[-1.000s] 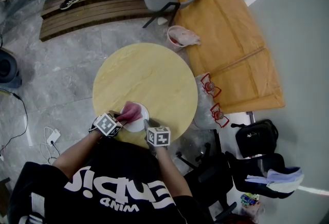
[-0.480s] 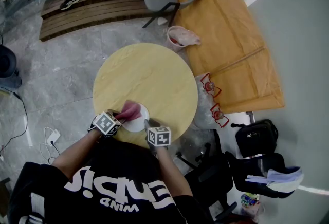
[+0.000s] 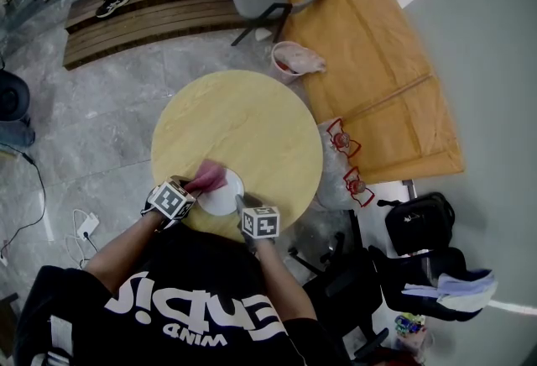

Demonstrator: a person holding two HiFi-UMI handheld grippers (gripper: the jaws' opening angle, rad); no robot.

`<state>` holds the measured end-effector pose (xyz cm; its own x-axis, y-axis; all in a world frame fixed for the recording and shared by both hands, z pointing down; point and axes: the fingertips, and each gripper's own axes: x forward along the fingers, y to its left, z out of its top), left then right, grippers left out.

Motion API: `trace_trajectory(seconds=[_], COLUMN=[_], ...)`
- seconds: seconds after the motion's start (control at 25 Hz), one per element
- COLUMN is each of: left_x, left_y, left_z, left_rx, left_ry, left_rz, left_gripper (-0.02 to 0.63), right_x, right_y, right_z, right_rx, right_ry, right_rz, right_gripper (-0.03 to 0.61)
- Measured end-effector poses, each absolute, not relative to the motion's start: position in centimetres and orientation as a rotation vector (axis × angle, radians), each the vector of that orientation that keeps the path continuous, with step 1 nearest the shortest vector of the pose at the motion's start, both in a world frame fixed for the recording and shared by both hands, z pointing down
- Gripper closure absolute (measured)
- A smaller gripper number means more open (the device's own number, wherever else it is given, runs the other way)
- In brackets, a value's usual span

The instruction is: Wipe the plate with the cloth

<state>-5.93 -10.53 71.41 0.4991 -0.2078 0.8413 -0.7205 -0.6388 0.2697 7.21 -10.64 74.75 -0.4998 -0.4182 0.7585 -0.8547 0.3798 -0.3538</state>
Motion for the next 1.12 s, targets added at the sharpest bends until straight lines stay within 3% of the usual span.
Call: trace_trajectory(seconds=[0.36, 0.52, 0.88, 1.12], left_x=[-6.5, -5.0, -0.6, 0.3], left_y=[-14.3, -16.0, -16.6, -15.7], left_z=[66.1, 60.8, 48.6, 43.6], left_rx=[2.187, 2.305, 2.650, 2.834], left_ry=[-0.866, -0.879, -0.911, -0.969], left_rz=[0.978, 0.873, 0.547, 0.345], left_gripper=[0.563, 0.563, 0.563, 0.563], right_x=[8.3, 7.7, 5.3, 4.7], right_y=[-11.6, -13.9, -16.6, -14.9], right_z=[71.2, 64.7, 45.9, 40.2], right_rx=[1.059, 1.090, 1.164, 1.124], right_ry=[-2.135, -2.300, -2.748, -2.873], right_rz=[1.031, 0.953, 0.626, 0.434], right_gripper=[0.471, 0.472, 0.545, 0.555])
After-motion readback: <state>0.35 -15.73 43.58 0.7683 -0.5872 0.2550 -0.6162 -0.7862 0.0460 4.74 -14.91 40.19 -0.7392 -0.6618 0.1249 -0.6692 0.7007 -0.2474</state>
